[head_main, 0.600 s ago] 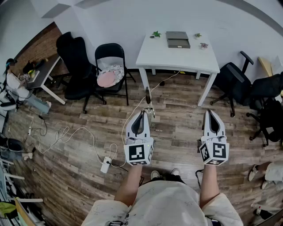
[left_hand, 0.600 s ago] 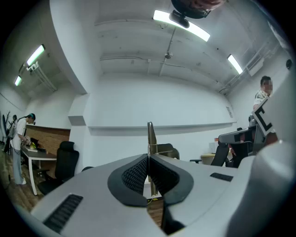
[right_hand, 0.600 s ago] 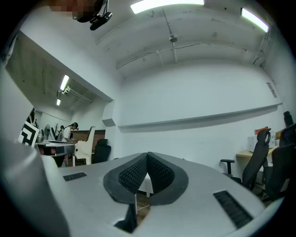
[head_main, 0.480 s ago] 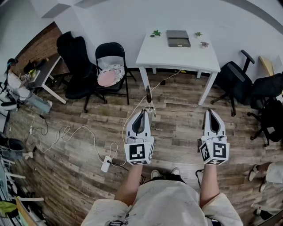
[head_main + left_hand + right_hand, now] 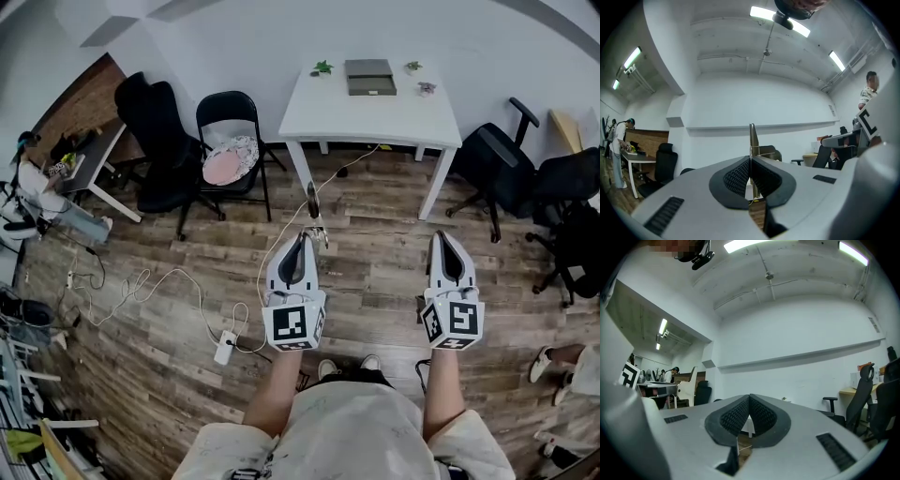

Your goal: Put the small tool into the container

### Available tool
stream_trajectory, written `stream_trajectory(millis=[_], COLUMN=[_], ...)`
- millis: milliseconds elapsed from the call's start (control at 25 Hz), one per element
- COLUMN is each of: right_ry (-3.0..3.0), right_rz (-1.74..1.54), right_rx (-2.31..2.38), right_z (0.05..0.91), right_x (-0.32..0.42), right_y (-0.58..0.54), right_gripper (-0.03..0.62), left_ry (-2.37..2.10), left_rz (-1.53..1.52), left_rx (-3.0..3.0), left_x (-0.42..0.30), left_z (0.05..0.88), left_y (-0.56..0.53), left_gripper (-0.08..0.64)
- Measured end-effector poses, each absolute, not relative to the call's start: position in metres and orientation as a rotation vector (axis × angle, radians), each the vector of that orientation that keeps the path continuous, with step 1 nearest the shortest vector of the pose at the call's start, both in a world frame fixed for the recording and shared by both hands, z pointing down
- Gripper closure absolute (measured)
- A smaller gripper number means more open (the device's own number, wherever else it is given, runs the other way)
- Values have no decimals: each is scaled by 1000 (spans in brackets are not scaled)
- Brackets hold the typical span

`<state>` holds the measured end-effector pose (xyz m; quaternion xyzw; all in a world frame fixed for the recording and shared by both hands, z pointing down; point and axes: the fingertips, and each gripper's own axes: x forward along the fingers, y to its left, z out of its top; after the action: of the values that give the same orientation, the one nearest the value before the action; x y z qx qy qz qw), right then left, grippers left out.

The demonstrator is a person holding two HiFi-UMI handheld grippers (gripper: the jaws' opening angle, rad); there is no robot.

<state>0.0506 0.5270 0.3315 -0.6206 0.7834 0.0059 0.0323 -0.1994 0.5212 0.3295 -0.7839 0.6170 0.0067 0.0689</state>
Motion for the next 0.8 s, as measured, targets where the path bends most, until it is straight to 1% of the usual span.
stream_trajectory(millis=[400,800], right_ry=[2399,2391], right_rz=[-17,-57], right_rx=[-1880,-1873], right_z=[346,360], right_x=[104,136], right_y=[521,527], right_gripper=[577,577], left_ry=[1885,1905], left_rz=[-11,-9], left_rx=[-2377,-2362], left_x=[-150,-126], left_z=[344,349], left_y=[513,518], left_gripper=[551,551])
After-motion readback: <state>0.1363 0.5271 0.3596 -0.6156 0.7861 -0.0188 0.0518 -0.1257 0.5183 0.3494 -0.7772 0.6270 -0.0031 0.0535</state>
